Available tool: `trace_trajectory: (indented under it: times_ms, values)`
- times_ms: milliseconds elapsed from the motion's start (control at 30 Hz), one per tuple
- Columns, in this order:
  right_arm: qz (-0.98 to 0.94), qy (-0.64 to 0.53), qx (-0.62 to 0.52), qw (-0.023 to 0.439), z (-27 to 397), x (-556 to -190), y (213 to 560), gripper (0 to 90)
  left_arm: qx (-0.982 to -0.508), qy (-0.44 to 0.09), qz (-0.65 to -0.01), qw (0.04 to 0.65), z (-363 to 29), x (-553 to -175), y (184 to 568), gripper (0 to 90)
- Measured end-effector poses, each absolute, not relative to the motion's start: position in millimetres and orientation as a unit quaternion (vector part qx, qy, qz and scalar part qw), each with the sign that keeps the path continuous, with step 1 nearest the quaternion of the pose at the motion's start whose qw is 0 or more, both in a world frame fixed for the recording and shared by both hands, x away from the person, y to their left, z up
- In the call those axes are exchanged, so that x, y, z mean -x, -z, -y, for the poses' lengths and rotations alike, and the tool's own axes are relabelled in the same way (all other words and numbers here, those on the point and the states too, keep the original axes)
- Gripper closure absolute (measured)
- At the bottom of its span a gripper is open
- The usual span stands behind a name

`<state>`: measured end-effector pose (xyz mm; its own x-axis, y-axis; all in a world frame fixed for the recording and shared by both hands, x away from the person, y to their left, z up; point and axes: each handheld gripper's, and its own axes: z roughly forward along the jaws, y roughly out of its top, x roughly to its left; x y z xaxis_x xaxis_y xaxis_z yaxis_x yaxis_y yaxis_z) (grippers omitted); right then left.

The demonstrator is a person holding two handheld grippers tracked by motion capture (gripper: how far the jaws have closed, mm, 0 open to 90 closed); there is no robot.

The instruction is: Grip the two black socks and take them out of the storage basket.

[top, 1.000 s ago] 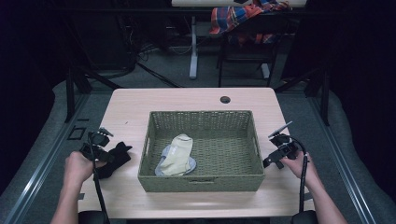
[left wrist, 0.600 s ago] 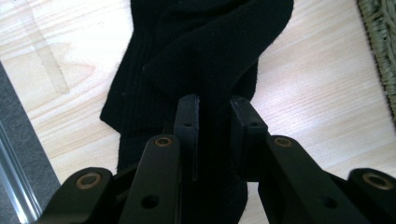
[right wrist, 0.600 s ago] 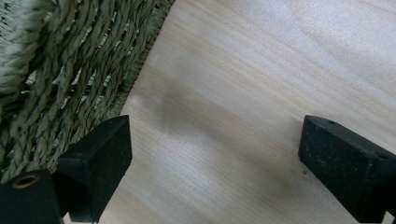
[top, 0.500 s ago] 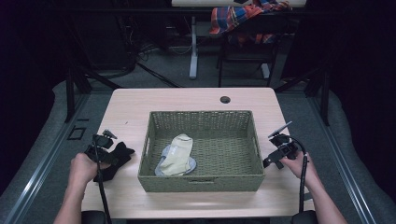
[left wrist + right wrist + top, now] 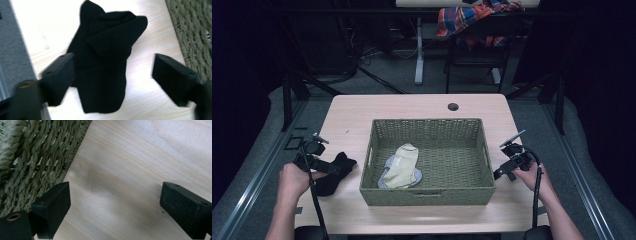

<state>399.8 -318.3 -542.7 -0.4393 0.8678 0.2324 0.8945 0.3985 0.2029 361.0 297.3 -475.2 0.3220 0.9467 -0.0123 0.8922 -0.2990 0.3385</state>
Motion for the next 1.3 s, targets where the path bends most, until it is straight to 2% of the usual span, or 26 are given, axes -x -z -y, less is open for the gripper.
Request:
trace_trajectory:
  times_ms: [167,500,1000,1300]
  values:
    - [0.835,0.151,0.527,0.046,318.6,-399.7,542.3,9.7,-0.796,-0.111,-0.577,0.145,-294.9,-350.6,469.1,7.4]
    - [0.841,0.142,0.52,0.048,319.4,-400.8,540.5,9.7,-0.787,-0.132,-0.585,0.141,-290.8,-319.9,472.8,0.7]
    - [0.841,0.141,0.521,0.046,319.5,-400.7,540.5,9.8,-0.772,-0.164,-0.595,0.154,-287.5,-290.1,490.4,0.2]
    - [0.844,0.139,0.515,0.052,318.8,-401.5,540.3,9.8,-0.782,-0.145,-0.587,0.148,-289.3,-295.0,497.8,0.2]
